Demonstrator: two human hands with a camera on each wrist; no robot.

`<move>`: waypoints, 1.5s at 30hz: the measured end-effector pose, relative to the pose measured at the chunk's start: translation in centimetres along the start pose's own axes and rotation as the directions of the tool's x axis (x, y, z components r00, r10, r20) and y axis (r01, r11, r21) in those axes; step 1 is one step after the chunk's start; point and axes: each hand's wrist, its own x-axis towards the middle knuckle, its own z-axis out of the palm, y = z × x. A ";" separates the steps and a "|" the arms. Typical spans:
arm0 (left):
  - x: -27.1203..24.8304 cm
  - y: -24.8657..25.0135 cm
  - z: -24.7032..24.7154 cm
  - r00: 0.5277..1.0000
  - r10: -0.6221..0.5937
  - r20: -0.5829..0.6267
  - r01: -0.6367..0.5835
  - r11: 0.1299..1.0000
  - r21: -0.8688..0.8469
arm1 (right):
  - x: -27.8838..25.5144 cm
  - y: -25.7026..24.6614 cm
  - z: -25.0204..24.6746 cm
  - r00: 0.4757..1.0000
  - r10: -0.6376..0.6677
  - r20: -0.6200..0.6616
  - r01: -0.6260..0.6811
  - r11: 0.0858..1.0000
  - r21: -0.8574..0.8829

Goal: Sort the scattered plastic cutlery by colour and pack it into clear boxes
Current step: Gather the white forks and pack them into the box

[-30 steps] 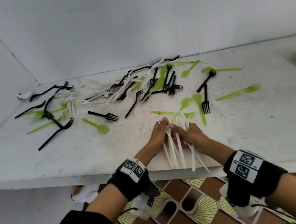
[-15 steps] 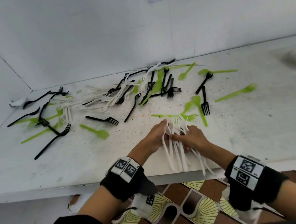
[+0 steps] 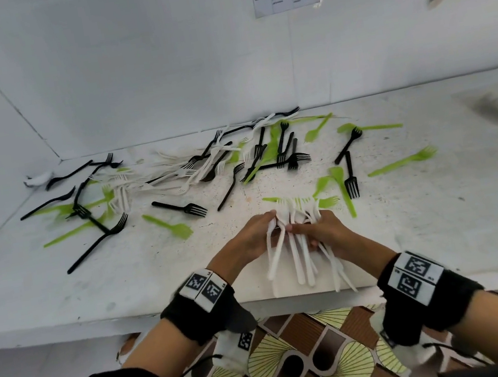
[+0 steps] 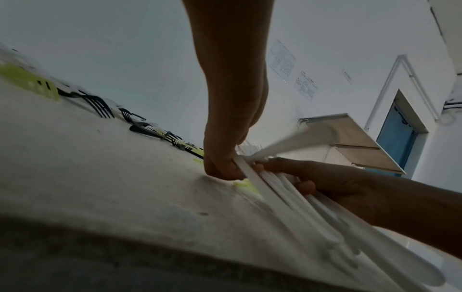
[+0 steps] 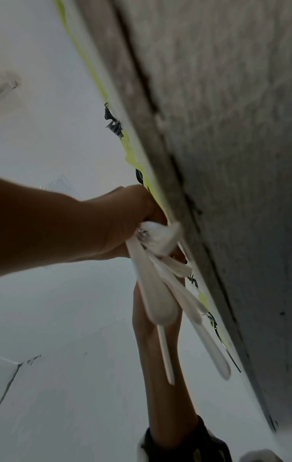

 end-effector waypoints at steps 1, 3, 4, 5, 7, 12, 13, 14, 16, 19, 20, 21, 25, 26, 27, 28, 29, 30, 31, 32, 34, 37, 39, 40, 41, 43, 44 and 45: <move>-0.2 0.0 0.0 1.000 0.000 0.001 0.000 1.000 -0.017 | -0.1 -0.2 0.2 1.000 0.012 0.012 -0.012 1.000 0.004; -0.2 0.0 -0.1 1.000 -0.003 -0.007 0.002 0.999 -0.053 | 0.0 -0.5 0.5 0.999 0.049 0.021 -0.049 0.999 0.016; -0.2 0.0 -0.2 1.000 0.001 -0.005 -0.001 0.998 -0.065 | 0.1 -0.5 0.6 0.997 0.070 0.021 -0.070 0.997 0.020; -0.3 0.0 -0.2 1.000 0.005 0.005 -0.004 0.997 -0.077 | 0.2 -0.6 0.7 0.996 0.092 0.021 -0.093 0.995 0.023; -0.3 0.0 -0.4 1.000 0.010 0.027 -0.007 0.996 -0.083 | 0.3 -0.8 0.7 0.991 0.133 0.028 -0.134 0.990 0.052; -0.5 0.3 -0.5 0.999 -0.019 0.046 0.024 0.993 -0.116 | 0.4 -0.9 0.6 0.985 0.173 0.015 -0.173 0.984 0.049; -0.5 0.3 -0.5 0.999 -0.035 0.033 0.039 0.989 -0.142 | 0.4 -0.8 0.5 0.986 0.164 0.005 -0.165 0.986 0.040; -0.5 0.4 -0.4 0.999 -0.045 0.023 0.049 0.983 -0.178 | 0.4 -0.7 0.4 0.987 0.161 -0.005 -0.161 0.986 0.042; -0.5 0.5 -0.4 0.997 -0.046 0.054 0.057 0.972 -0.229 | 0.4 -0.7 0.0 0.984 0.180 -0.010 -0.179 0.981 0.068; -0.7 0.6 -0.5 0.982 -0.078 0.172 0.111 0.975 -0.193 | 0.6 -0.6 -0.5 0.972 0.235 -0.029 -0.231 0.968 0.095; -0.8 0.5 -0.5 0.976 -0.080 0.203 0.116 0.978 -0.172 | 0.7 -0.6 -0.7 0.967 0.253 -0.032 -0.248 0.962 0.114; -0.8 0.4 -0.4 0.973 -0.074 0.216 0.109 0.982 -0.152 | 0.7 -0.6 -0.8 0.962 0.270 -0.028 -0.265 0.956 0.126; -0.8 0.0 -0.2 0.981 -0.044 0.187 0.074 0.985 -0.158 | 0.9 -0.7 -1.2 0.958 0.285 -0.031 -0.284 0.958 0.050; -0.8 -0.1 0.0 0.984 -0.025 0.174 0.053 0.986 -0.156 | 0.9 -0.8 -1.3 0.960 0.277 -0.035 -0.276 0.961 0.032; -0.7 -0.2 0.1 0.989 0.000 0.146 0.022 0.989 -0.147 | 1.0 -1.0 -1.4 0.963 0.266 -0.034 -0.265 0.964 0.022; -0.7 -0.2 0.3 0.995 0.027 0.100 -0.013 0.990 -0.138 | 1.1 -1.3 -1.4 0.967 0.254 -0.027 -0.253 0.967 0.020; -0.6 -0.2 0.4 0.998 0.046 0.045 -0.040 0.991 -0.130 | 1.0 -1.6 -1.5 0.970 0.241 -0.014 -0.240 0.970 0.024; -0.5 -0.1 0.5 0.999 0.049 0.003 -0.048 0.990 -0.131 | 1.0 -1.9 -1.5 0.974 0.227 -0.001 -0.227 0.974 0.028; -0.4 0.0 0.5 0.999 0.034 -0.007 -0.035 0.989 -0.143 | 1.0 -2.1 -1.5 0.977 0.211 0.009 -0.211 0.977 0.028; -0.2 0.0 0.4 1.000 0.008 0.015 -0.006 0.987 -0.161 | 1.0 -2.3 -1.5 0.980 0.196 0.017 -0.196 0.980 0.018; 0.4 0.0 0.1 0.998 -0.034 0.057 0.045 0.977 -0.208 | 1.1 -2.4 -1.6 0.985 0.173 0.027 -0.172 0.985 -0.014; 0.2 0.6 -0.4 0.996 -0.045 0.076 0.064 0.962 -0.264 | 1.2 -2.6 -1.9 0.984 0.169 0.052 -0.166 0.985 -0.050; -0.2 1.0 -0.4 0.994 -0.037 0.099 0.058 0.974 -0.219 | 1.0 -2.8 -2.3 0.983 0.165 0.076 -0.161 0.986 -0.052; -0.3 1.1 -0.3 0.994 -0.041 0.105 0.060 0.981 -0.184 | 0.9 -2.9 -2.5 0.983 0.159 0.088 -0.155 0.987 -0.049; -0.4 1.1 -0.3 0.994 -0.039 0.105 0.055 0.985 -0.161 | 0.9 -3.0 -2.6 0.984 0.150 0.100 -0.146 0.988 -0.046; -0.3 0.9 -0.1 0.995 -0.017 0.103 0.032 0.989 -0.143 | 0.8 -3.2 -2.7 0.985 0.133 0.114 -0.128 0.991 -0.048; -0.3 0.7 0.1 0.995 -0.003 0.100 0.016 0.991 -0.129 | 0.7 -3.3 -2.7 0.986 0.123 0.113 -0.117 0.992 -0.053; -0.2 0.6 0.3 0.995 0.007 0.095 0.005 0.993 -0.119 | 0.8 -3.2 -2.8 0.988 0.109 0.109 -0.103 0.993 -0.064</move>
